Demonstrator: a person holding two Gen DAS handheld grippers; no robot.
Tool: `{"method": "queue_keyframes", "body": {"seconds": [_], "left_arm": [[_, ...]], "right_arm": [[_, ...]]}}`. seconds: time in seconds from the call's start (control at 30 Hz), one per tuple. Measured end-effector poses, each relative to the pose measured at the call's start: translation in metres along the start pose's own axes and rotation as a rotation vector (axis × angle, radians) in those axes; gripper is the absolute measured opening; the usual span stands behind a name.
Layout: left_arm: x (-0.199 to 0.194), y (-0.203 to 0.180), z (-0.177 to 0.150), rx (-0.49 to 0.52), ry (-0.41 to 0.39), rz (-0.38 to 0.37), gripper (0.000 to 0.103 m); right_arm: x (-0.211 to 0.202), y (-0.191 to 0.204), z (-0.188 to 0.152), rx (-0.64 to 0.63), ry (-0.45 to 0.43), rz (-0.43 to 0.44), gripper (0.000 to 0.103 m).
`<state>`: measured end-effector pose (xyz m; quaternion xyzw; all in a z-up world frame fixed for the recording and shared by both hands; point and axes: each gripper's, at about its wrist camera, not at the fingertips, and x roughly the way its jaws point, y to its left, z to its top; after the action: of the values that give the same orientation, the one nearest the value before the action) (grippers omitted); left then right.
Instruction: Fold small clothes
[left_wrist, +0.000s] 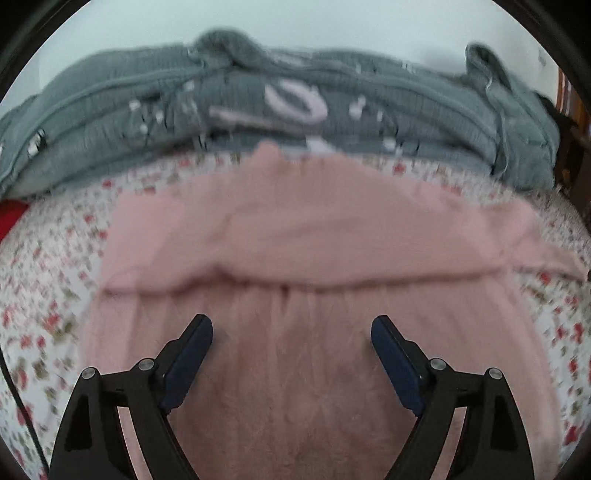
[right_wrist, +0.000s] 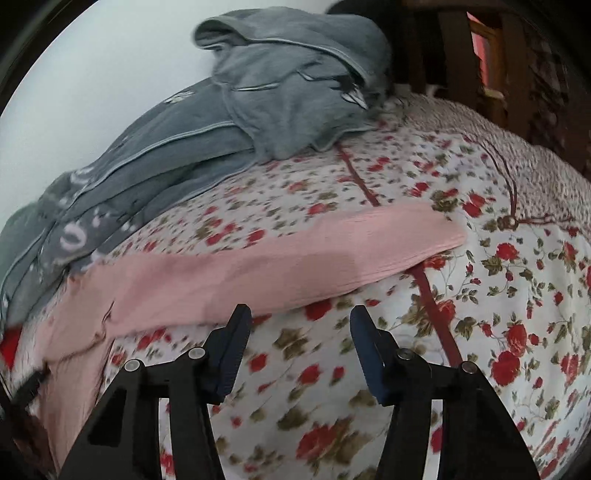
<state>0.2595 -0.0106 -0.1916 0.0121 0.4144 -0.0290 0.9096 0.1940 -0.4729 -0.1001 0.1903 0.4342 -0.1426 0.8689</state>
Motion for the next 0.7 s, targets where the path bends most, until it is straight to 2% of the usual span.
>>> {"method": "queue_keyframes", "body": {"seconds": [0.17,0.23,0.33,0.63,0.7], "left_arm": [[-0.002,0.003,-0.001,-0.007,-0.010,-0.028,0.088],[0.000,0.004,-0.001,-0.020,-0.010,-0.039,0.088],[0.003,0.001,-0.002,-0.009,-0.006,-0.020,0.088],[0.005,0.000,-0.002,0.003,-0.001,-0.012,0.088],[0.005,0.000,-0.002,0.000,0.000,-0.017,0.088]], "right_arm": [[0.018,-0.016,0.007,0.060,0.015,-0.040,0.048],[0.023,-0.019,0.013,0.068,0.013,-0.056,0.048],[0.032,-0.024,0.022,0.092,0.025,-0.072,0.048],[0.047,-0.054,0.044,0.215,0.017,-0.073,0.047],[0.047,-0.057,0.046,0.225,0.006,-0.091,0.038]]}}
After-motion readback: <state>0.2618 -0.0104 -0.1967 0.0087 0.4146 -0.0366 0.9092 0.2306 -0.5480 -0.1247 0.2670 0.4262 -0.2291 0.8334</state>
